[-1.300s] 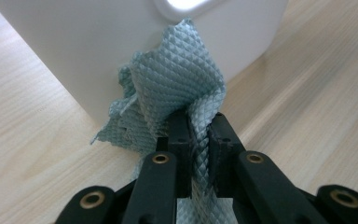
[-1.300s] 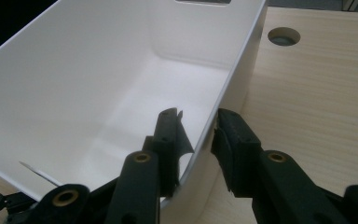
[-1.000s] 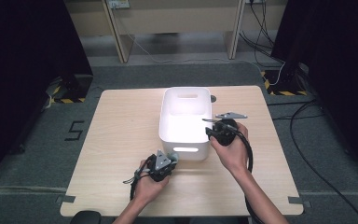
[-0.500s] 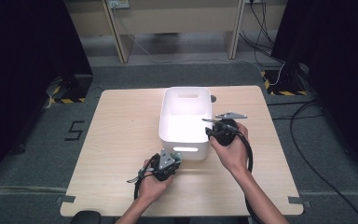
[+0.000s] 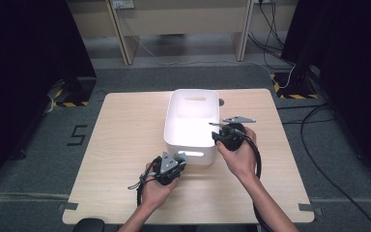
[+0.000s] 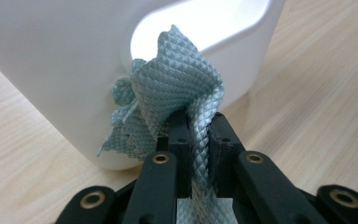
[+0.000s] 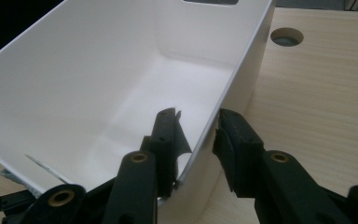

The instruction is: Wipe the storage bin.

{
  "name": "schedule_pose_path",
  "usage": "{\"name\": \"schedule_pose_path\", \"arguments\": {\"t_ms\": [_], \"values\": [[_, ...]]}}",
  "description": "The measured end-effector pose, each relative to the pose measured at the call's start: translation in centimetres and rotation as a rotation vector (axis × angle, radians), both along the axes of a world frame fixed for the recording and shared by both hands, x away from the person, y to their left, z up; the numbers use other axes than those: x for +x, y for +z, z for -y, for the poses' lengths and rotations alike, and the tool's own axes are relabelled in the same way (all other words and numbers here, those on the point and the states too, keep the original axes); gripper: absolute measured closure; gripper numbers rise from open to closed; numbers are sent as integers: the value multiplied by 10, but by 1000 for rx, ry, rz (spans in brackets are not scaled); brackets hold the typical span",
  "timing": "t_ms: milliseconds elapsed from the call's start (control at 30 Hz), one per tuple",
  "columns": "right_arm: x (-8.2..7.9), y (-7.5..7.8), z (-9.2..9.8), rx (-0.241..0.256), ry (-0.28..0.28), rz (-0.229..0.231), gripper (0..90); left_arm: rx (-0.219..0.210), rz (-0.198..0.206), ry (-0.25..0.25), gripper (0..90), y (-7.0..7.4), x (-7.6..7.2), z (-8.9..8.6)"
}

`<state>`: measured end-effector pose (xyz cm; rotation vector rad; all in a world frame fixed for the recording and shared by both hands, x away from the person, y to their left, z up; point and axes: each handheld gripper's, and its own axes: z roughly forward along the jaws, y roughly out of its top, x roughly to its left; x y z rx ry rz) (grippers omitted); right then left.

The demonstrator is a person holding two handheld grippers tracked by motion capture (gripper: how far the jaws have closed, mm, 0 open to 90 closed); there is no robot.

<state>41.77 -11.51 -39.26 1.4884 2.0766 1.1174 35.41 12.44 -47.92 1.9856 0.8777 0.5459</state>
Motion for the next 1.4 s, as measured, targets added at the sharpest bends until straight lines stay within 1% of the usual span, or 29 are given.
{"name": "schedule_pose_path", "arguments": {"t_ms": [300,400,433,633,800,867,933,1100,1400], "values": [[0,0,-1,6,-3,2,684,-11,37,-3,819,14,-4,1],[0,0,-1,7,-4,1,682,-16,78,2,820,21,-6,1],[0,0,-1,9,-4,-1,681,-10,81,0,820,23,-7,1],[1,0,-2,10,-2,-1,680,-13,90,-3,821,26,-8,2],[1,0,-2,9,-2,0,680,-13,112,-19,821,33,-11,5],[1,0,-2,9,-2,0,679,-6,122,-27,821,37,-12,6],[1,0,-2,8,-2,-1,679,-10,129,-31,822,39,-13,7],[1,0,-2,8,-2,-1,679,-15,127,-33,822,40,-11,11],[1,0,-2,6,-1,-1,679,1,121,-45,821,42,-9,15]]}}
